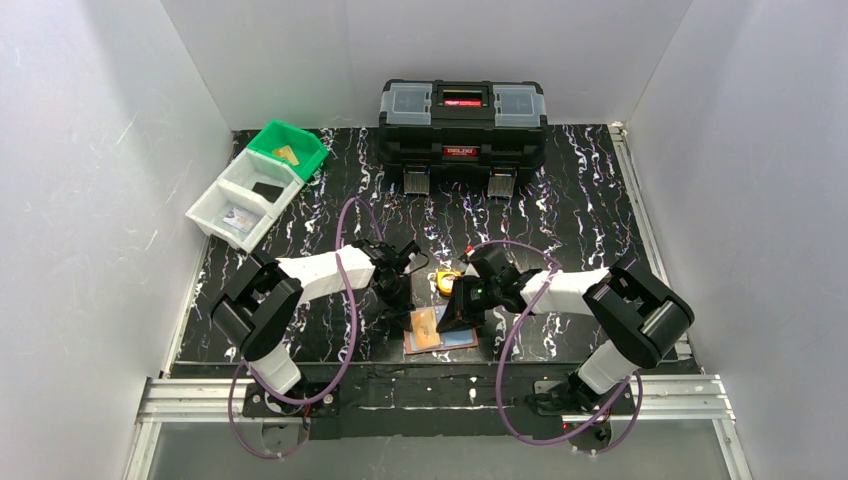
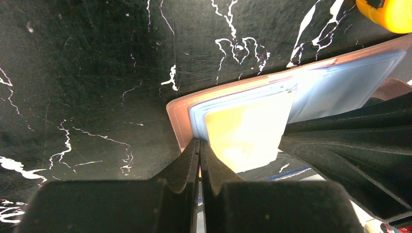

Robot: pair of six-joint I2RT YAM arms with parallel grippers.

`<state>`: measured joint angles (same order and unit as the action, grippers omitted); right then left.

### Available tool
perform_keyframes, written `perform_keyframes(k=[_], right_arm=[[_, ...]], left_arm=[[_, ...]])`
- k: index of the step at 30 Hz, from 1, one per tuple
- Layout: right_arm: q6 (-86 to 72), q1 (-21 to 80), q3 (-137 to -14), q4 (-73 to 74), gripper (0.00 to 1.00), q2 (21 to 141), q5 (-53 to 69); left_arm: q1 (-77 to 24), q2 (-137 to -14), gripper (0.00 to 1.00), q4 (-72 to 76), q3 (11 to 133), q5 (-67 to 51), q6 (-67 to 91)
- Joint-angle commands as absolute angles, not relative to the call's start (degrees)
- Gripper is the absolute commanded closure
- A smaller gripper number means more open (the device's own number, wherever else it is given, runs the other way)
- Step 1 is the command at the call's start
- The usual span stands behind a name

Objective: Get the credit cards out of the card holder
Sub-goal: Remove the credit card from the card holder.

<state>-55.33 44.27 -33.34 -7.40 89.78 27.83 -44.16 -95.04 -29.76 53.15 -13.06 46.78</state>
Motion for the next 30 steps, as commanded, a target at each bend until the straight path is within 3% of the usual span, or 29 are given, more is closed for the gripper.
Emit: perform_keyframes(k=[1, 25, 30], right_arm=[[-55.56, 44.12, -35.58, -9.24, 0.8, 91.09, 29.8], [-57.0, 44.91, -36.21, -12.63, 0.8, 92.87, 31.93], [-56.72, 45.09, -36.35, -12.23, 0.91, 92.42, 31.72]], left_arm=[[-44.96, -99.2, 1.0, -29.53, 50.48, -10.37, 45.93], [-44.92, -100.32, 1.0, -28.57, 50.76, -11.51, 46.24], [-44.94, -100.27, 1.0, -28.69, 50.78, -11.16, 46.28]])
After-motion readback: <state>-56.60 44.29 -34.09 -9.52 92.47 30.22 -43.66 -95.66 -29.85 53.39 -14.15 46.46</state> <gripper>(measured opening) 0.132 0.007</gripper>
